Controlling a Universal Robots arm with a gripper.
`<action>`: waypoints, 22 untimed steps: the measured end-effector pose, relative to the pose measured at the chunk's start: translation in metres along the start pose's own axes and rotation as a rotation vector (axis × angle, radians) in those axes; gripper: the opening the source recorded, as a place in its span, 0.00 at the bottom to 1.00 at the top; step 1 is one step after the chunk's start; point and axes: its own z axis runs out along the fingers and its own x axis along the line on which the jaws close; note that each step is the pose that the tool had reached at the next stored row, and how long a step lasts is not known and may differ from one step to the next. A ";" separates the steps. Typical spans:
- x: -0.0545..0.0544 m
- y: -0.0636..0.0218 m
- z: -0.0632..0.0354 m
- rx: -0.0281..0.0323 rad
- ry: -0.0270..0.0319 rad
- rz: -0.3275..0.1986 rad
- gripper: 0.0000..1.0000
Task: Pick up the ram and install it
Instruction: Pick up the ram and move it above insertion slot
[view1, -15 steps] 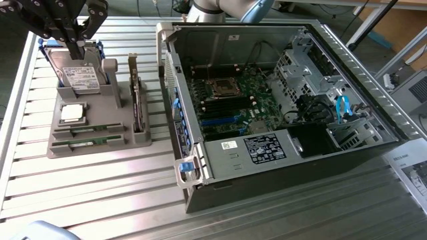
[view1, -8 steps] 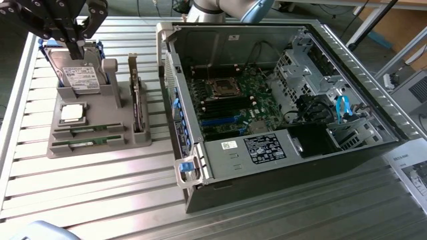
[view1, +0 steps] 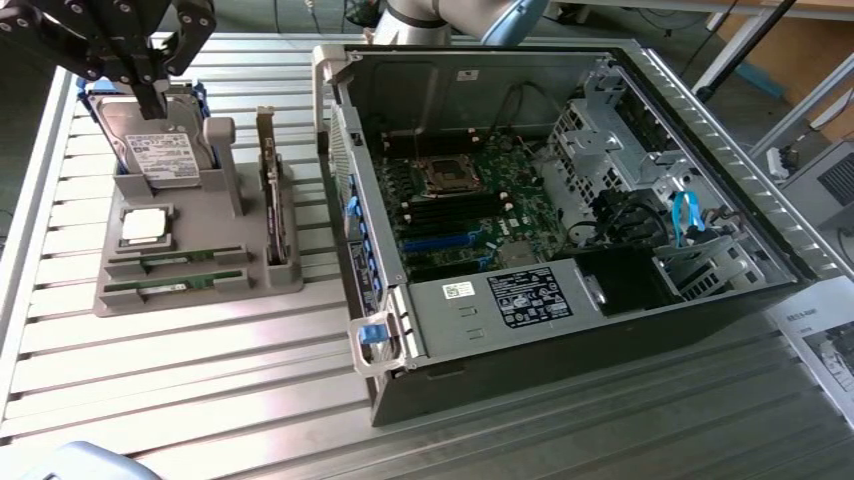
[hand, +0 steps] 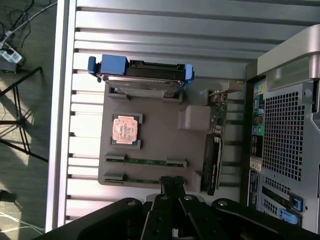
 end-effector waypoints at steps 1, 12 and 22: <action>0.000 0.0000 0.0000 -0.0002 0.0004 -0.009 0.10; 0.000 0.0000 0.0000 -0.0028 0.0050 -0.112 0.10; 0.000 0.0000 0.0000 -0.0051 0.0093 -0.210 0.10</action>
